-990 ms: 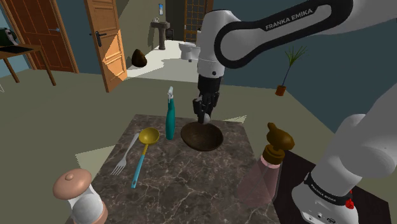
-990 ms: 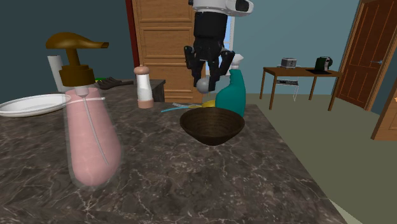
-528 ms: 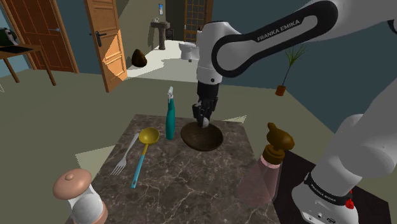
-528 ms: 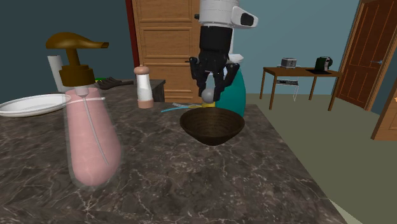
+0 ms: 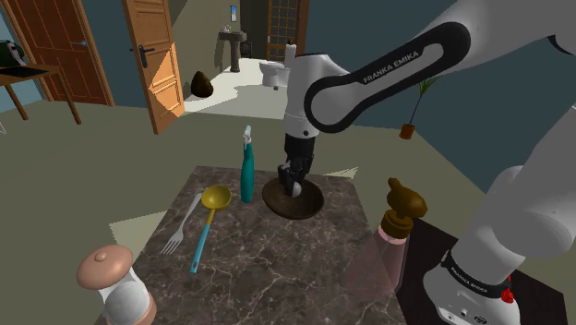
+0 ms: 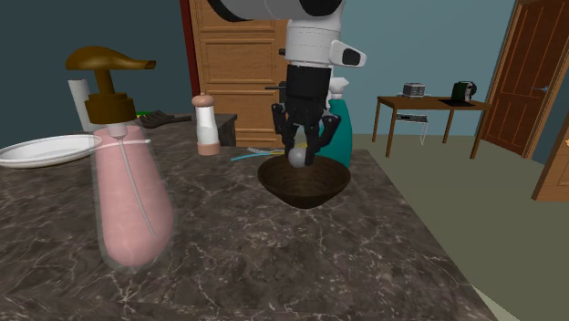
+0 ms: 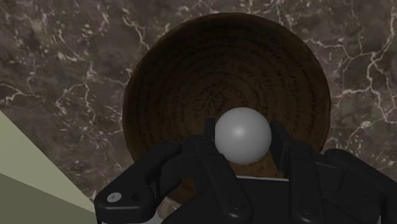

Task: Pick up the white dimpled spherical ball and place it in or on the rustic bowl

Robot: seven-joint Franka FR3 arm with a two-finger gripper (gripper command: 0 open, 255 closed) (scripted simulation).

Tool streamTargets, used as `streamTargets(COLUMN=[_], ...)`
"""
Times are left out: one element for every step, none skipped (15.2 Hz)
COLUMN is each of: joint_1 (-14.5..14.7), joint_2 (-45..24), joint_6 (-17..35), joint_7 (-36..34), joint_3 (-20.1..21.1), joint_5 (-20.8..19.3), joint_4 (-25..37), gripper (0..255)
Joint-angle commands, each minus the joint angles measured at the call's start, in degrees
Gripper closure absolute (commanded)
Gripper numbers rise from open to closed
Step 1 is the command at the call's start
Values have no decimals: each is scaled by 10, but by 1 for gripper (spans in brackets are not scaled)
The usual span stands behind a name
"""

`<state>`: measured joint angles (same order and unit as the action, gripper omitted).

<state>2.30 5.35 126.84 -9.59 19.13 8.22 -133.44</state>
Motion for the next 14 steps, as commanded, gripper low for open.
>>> streamTargets(joint_1=[0, 0, 0, 0, 0, 0, 0, 0, 0, 0, 0, 0, 0, -1], joint_2=[-4, -4, -4, -4, -4, -4, -4, -4, -4, -4, -4, -4, -4, 6], joint_6=[6, 6, 6, 6, 6, 6, 6, 6, 6, 6, 6, 6, 6, -14], joint_7=[0, 0, 0, 0, 0, 0, 0, 0, 0, 0, 0, 0, 0, 2], joint_3=[0, 0, 0, 0, 0, 0, 0, 0, 0, 0, 0, 0, 0, -2], joint_5=[-1, -1, -1, -1, -1, -1, -1, -1, -1, -1, -1, -1, -1, 1], joint_4=[-2, -2, -2, -2, -2, -2, -2, -2, -2, -2, -2, -2, -2, 8], gripper=[255, 255, 255, 255, 255, 255, 255, 0, 0, 0, 0, 0, 0, 0])
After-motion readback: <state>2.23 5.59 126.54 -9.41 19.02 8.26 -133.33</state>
